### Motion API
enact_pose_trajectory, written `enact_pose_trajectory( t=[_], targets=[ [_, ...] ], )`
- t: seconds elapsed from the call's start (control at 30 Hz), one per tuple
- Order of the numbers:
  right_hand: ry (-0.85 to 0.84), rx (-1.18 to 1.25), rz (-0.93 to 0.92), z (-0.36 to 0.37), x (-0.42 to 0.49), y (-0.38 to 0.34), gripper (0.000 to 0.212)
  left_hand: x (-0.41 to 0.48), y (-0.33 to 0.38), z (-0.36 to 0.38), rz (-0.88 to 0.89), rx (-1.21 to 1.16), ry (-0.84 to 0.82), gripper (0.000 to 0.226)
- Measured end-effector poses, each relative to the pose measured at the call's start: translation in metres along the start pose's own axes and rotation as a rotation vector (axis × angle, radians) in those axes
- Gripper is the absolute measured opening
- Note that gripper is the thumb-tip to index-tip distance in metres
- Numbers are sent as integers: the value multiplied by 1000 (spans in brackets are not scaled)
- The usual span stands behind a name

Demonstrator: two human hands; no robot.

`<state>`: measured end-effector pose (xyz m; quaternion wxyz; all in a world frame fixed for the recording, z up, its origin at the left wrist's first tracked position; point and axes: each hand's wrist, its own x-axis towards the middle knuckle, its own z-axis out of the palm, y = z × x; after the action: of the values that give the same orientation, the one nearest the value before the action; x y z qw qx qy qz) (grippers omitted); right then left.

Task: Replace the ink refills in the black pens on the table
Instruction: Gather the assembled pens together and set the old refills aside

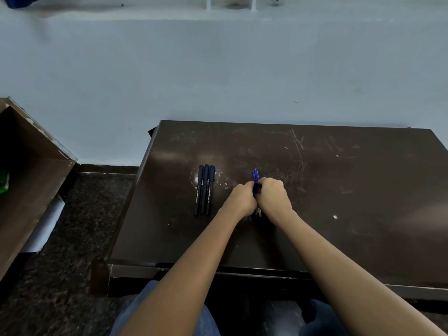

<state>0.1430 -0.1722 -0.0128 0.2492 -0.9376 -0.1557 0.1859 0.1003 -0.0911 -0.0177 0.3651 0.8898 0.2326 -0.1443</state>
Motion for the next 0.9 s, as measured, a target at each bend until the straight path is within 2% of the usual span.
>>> enact_pose_trajectory(
  t=[0.9],
  targets=[
    [14, 110, 40, -8, 1, -5, 29, 9, 1, -2, -24, -24, -14, 60]
  ],
)
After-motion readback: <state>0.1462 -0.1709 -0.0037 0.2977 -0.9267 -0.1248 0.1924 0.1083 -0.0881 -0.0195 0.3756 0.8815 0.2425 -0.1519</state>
